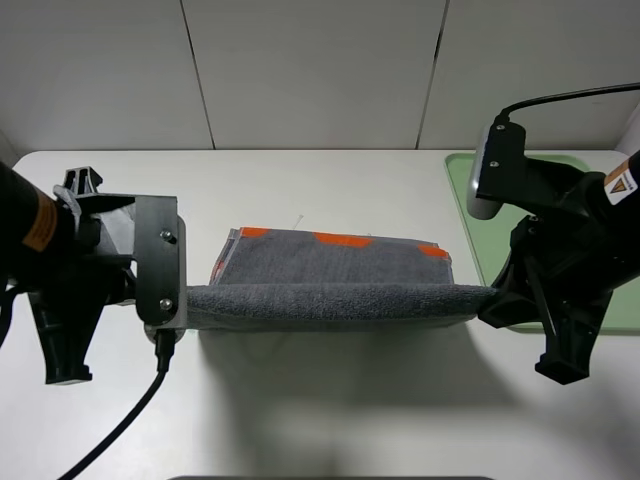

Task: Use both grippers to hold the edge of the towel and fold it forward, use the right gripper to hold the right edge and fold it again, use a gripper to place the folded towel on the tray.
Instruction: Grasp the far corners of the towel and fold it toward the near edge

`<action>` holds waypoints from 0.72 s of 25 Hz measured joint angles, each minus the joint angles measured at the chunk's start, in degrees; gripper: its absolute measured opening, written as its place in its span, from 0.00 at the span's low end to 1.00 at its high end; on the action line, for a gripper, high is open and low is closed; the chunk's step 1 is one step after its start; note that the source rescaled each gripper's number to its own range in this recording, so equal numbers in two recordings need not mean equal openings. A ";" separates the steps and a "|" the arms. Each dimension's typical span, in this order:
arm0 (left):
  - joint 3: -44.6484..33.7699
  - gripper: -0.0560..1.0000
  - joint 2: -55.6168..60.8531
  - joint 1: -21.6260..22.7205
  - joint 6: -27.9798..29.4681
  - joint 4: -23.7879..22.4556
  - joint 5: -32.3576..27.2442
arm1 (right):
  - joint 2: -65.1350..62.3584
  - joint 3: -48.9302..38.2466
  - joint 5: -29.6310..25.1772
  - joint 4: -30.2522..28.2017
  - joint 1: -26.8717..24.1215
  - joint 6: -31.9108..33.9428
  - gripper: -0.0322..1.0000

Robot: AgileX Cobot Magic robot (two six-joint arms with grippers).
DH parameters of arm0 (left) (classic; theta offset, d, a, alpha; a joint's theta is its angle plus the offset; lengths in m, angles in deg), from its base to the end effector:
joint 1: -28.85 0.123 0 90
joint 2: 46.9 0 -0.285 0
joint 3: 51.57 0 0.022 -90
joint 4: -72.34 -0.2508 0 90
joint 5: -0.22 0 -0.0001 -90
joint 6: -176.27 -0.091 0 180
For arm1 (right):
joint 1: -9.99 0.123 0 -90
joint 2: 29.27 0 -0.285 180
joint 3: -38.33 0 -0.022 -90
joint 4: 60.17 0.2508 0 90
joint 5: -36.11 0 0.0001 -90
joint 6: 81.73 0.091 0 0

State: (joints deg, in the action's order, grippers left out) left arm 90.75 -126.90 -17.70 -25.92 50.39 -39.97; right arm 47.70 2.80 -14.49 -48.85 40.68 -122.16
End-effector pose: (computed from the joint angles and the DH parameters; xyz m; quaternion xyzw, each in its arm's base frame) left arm 0.1666 -0.1439 0.2261 0.6423 0.7280 0.1054 0.2155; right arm 0.1673 0.1154 0.2392 -0.5312 0.8303 0.0719 0.1529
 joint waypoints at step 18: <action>14.92 0.05 -14.58 2.41 -3.52 0.14 -5.11 | 10.67 0.55 5.14 -2.78 0.00 0.00 0.03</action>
State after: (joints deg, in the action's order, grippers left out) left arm 105.67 -141.48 -15.29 -29.43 50.54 -45.08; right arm 58.38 3.35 -9.35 -51.63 40.68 -122.16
